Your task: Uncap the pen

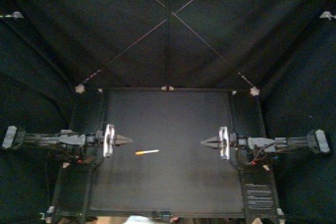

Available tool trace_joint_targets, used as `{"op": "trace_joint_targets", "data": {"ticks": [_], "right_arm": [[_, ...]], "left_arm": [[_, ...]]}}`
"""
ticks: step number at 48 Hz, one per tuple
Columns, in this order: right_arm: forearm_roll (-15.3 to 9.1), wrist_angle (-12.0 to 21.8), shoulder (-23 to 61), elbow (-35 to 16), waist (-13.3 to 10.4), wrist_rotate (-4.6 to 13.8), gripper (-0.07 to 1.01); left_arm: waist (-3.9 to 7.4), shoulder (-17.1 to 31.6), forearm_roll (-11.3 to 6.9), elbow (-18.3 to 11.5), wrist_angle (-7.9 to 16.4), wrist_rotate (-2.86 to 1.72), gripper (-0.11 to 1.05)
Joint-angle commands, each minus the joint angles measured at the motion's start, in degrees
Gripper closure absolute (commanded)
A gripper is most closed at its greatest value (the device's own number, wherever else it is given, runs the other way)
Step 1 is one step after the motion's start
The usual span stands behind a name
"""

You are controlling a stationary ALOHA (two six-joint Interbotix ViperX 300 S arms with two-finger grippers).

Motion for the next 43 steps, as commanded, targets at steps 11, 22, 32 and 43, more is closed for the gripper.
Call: {"op": "trace_joint_targets", "data": {"ticks": [11, 22, 32, 43], "right_arm": [[-2.29, -3.43, 19.25, -7.21, -2.46, -0.44, 0.9], [-5.98, -5.27, 41.22, -18.9, -3.52, 0.35, 0.79], [-5.98, -5.1, 56.95, -28.39, -3.87, 0.44, 0.59], [-5.62, -1.32, 66.62, -36.47, -3.87, 1.14, 0.34]], "left_arm": [[-0.18, 8.17, -0.09, -0.18, -0.44, 0.53, 0.95], [0.0, 12.13, 0.35, -0.26, -0.62, 0.44, 0.94], [-0.35, 12.04, 0.26, 0.09, -0.62, 0.44, 0.86], [-0.26, 12.04, 0.26, 0.35, -0.53, 0.44, 0.67]]}}
